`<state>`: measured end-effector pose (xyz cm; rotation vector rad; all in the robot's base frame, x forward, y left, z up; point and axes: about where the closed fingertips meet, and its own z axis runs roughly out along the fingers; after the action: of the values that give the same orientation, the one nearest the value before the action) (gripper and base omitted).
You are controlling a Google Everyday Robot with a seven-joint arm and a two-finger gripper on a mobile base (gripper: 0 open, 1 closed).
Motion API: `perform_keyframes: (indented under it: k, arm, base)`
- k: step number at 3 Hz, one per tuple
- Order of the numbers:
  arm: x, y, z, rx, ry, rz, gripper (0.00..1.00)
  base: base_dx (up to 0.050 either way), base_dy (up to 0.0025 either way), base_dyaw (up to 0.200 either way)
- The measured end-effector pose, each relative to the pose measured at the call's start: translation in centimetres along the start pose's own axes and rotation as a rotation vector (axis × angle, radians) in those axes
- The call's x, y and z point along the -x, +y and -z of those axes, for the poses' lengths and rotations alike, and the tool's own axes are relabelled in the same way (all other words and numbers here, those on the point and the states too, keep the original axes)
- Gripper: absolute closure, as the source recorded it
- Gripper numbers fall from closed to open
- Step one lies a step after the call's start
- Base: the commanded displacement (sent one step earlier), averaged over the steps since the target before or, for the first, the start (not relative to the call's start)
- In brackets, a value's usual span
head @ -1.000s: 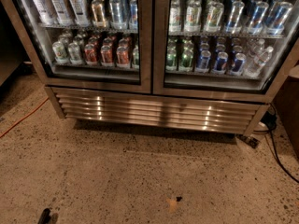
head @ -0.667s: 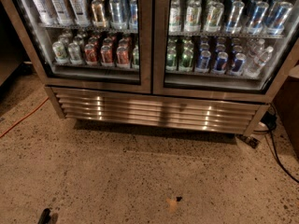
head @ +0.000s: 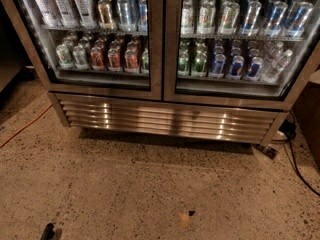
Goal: Open right fridge door
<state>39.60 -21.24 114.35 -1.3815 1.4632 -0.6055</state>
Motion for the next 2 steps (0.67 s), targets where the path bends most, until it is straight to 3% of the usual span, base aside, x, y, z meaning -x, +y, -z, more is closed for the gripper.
perform_keyframes:
  k: [2]
  arm:
    - [0.00, 0.00, 0.00, 0.000, 0.000, 0.000, 0.00]
  base:
    - [0.049, 0.00000, 0.000]
